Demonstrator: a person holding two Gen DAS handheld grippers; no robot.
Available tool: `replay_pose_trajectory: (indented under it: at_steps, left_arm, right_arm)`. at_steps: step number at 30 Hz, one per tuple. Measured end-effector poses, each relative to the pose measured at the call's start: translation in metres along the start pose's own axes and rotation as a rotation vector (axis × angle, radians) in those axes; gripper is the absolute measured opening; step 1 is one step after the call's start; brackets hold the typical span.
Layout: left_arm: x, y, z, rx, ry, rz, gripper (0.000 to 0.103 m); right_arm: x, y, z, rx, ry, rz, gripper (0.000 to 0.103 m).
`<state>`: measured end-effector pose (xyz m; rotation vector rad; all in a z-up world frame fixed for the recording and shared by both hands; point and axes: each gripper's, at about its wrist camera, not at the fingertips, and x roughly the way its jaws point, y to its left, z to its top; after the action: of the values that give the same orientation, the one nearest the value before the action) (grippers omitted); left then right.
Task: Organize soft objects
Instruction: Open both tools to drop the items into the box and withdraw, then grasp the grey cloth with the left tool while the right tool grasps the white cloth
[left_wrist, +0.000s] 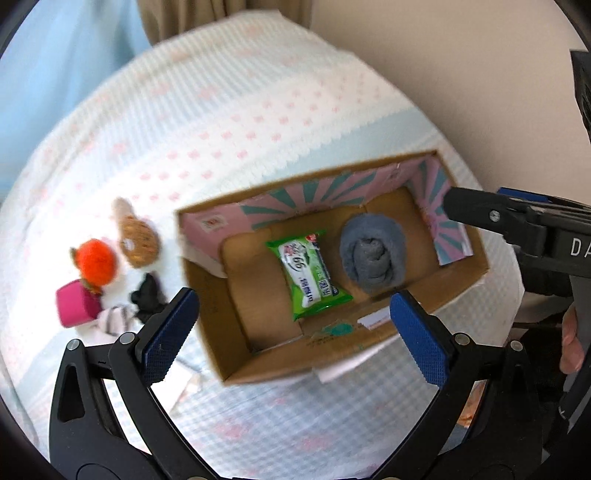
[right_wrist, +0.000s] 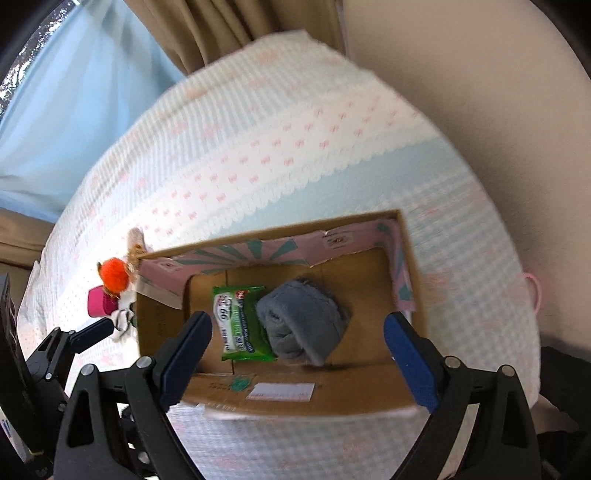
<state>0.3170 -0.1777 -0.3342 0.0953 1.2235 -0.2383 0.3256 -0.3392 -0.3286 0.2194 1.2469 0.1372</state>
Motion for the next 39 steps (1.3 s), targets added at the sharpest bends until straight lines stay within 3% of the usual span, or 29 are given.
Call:
replay_pose_trajectory:
  at_steps: [9,15,20,31,39]
  left_arm:
    - [-0.107,0.041,-0.036,-0.072,-0.163,-0.005,0.102]
    - [-0.174,0.085,-0.077,-0.093,-0.288,0.050,0.102]
    - [-0.211,0.128,-0.113,-0.130,-0.343,0.063,0.102]
    - [-0.234,0.227,-0.184,-0.178,-0.342,0.055,0.102]
    - [-0.206,0.275,-0.193,-0.155,-0.324,-0.002,0.102]
  right_arm:
    - [-0.108,0.050,-0.036,-0.072,-0.197,-0.071,0.093]
    - [-0.148,0.098,-0.073,-0.076,-0.291,-0.044,0.093]
    - [-0.162,0.149,-0.105,-0.098,-0.334,-0.023,0.093]
    - [-0.160,0.237,-0.163,-0.082,-0.403,-0.018,0.093]
    - [-0.124,0.281,-0.180,-0.094,-0.396,-0.011,0.093]
